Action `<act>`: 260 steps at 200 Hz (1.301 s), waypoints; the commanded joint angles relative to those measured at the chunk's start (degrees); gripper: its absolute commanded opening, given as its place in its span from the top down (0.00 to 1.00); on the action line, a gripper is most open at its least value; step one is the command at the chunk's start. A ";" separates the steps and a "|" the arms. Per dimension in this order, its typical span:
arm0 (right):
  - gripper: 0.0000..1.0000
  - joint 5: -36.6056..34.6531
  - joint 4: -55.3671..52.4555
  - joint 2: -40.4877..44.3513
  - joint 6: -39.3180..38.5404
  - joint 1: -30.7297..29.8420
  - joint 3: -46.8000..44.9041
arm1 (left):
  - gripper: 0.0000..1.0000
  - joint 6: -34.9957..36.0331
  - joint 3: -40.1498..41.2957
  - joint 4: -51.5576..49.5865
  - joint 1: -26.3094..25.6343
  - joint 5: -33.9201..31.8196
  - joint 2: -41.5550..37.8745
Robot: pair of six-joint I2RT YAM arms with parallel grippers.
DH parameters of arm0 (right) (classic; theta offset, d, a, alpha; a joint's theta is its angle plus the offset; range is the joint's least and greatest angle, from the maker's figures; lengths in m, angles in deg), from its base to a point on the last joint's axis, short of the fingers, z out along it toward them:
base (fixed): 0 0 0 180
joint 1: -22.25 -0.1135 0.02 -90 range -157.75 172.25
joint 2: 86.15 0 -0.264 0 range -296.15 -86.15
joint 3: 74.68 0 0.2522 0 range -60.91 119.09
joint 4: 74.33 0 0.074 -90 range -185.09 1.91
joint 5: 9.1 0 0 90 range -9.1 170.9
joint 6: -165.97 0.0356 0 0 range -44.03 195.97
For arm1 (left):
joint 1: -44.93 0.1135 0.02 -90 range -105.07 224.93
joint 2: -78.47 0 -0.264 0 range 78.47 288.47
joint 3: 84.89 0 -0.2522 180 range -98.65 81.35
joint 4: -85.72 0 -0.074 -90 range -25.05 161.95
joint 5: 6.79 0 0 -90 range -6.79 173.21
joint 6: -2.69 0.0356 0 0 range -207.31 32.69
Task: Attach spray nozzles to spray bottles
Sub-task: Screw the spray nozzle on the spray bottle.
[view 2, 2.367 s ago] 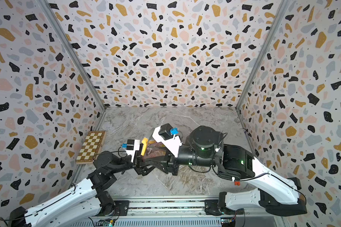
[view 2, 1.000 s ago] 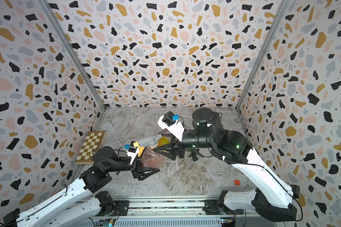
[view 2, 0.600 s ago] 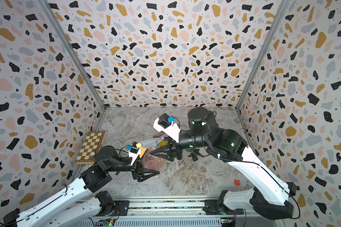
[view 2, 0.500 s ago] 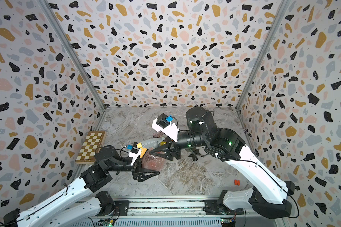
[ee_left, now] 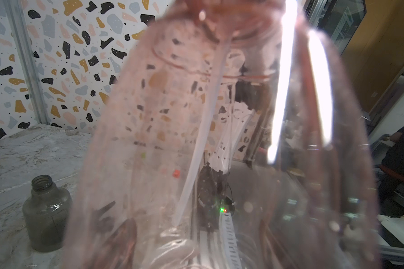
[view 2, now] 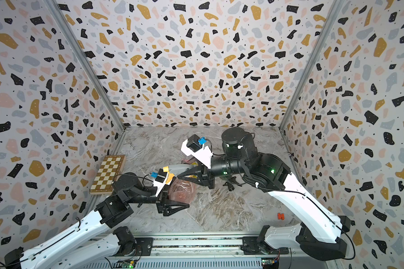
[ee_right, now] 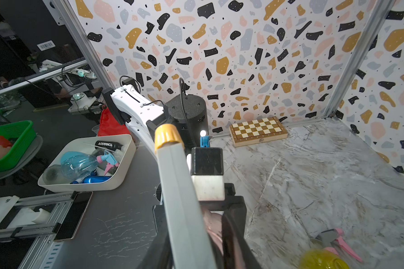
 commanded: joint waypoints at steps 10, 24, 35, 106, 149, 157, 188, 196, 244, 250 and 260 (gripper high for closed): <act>0.79 0.12 3.98 2.76 2.12 0.08 -2.40 | 1.00 -0.27 -0.94 4.79 -0.15 -3.08 -1.66; 0.82 -0.68 6.32 3.99 3.49 0.11 -4.58 | 1.00 -0.82 -0.64 5.57 -0.10 -4.44 -2.29; 0.85 -1.63 8.53 5.15 4.69 0.11 -6.64 | 1.00 -1.51 -0.25 6.77 -0.11 -5.54 -2.78; 0.89 -4.94 18.37 9.71 11.41 -0.54 -15.67 | 1.00 -4.64 0.16 11.42 -0.13 -10.74 -3.69; 0.89 -11.69 16.17 8.57 11.59 -5.06 -16.37 | 1.00 -1.98 -2.51 7.10 -0.16 -16.05 -4.60; 0.89 -13.35 16.17 8.39 12.38 -5.95 -16.85 | 1.00 -1.59 -2.54 7.01 -0.26 -18.19 -4.90; 0.89 -22.18 17.66 8.11 17.32 -10.16 -20.39 | 1.00 0.06 -2.50 7.10 -0.60 -27.67 -5.56; 0.89 -24.24 17.41 7.72 18.28 -11.14 -20.78 | 1.00 0.85 -2.71 7.03 -0.71 -28.61 -5.30; 0.89 -36.95 16.16 5.44 27.62 -14.73 -23.45 | 1.00 5.16 -3.84 4.77 -2.96 -38.86 -4.30; 0.89 -38.24 16.96 5.35 28.87 -15.23 -24.33 | 1.00 5.14 -3.47 5.54 -3.21 -40.27 -4.30; 0.89 -40.79 18.11 5.14 30.78 -16.07 -25.87 | 1.00 5.12 -2.92 6.58 -3.48 -42.48 -4.17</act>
